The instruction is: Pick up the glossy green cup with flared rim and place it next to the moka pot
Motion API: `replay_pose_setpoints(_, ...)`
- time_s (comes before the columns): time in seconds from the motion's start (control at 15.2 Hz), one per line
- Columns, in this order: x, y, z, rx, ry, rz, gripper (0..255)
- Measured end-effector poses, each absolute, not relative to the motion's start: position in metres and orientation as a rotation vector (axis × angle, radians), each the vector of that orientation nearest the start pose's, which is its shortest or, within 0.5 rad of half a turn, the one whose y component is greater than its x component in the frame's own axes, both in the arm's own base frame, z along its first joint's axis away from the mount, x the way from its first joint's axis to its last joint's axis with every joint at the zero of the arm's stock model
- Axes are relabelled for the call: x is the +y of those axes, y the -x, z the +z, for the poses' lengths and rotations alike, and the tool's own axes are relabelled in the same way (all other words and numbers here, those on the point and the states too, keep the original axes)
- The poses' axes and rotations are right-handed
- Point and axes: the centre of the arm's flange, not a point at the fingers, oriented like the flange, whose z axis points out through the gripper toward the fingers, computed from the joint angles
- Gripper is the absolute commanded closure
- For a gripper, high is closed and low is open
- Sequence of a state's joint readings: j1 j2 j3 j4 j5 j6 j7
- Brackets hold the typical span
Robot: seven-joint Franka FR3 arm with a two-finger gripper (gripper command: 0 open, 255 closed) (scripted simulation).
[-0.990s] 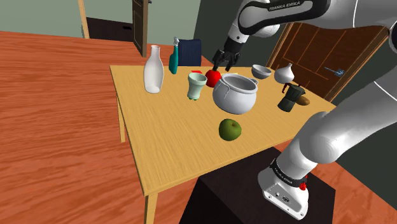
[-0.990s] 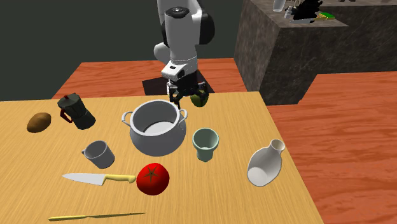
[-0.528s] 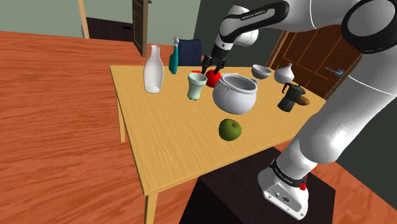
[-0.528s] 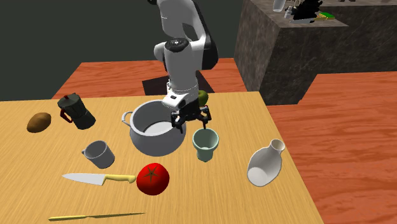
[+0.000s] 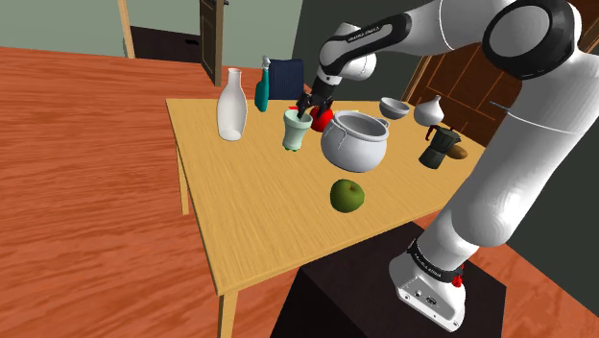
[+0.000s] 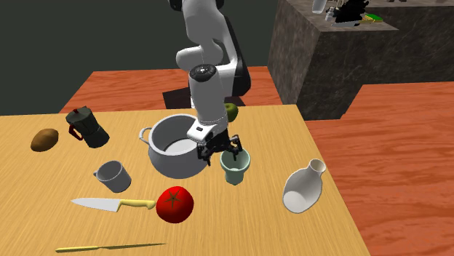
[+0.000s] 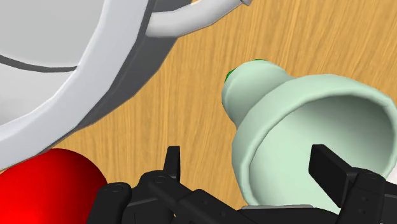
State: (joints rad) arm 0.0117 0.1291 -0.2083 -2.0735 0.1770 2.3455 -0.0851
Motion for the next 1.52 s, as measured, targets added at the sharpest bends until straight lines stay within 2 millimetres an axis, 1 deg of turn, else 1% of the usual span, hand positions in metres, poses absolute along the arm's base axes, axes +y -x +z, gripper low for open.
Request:
replay_pose_setpoints(0.07, -0.108, -0.574, 0.377, 0.338, 3.026, -0.245, 0)
replay_pose_setpoints(0.2, -0.108, -0.575, 0.372, 0.338, 3.026, -0.244, 0)
replay_pose_setpoints(0.53, -0.108, -0.576, 0.37, 0.338, 3.026, -0.245, 0)
replay_pose_setpoints(0.59, -0.108, -0.576, 0.37, 0.338, 3.026, -0.245, 255)
replay_pose_setpoints(1.25, -0.108, -0.575, 0.37, 0.338, 3.026, -0.245, 255)
replay_pose_setpoints(1.52, -0.108, -0.575, 0.386, 0.338, 3.026, -0.245, 255)
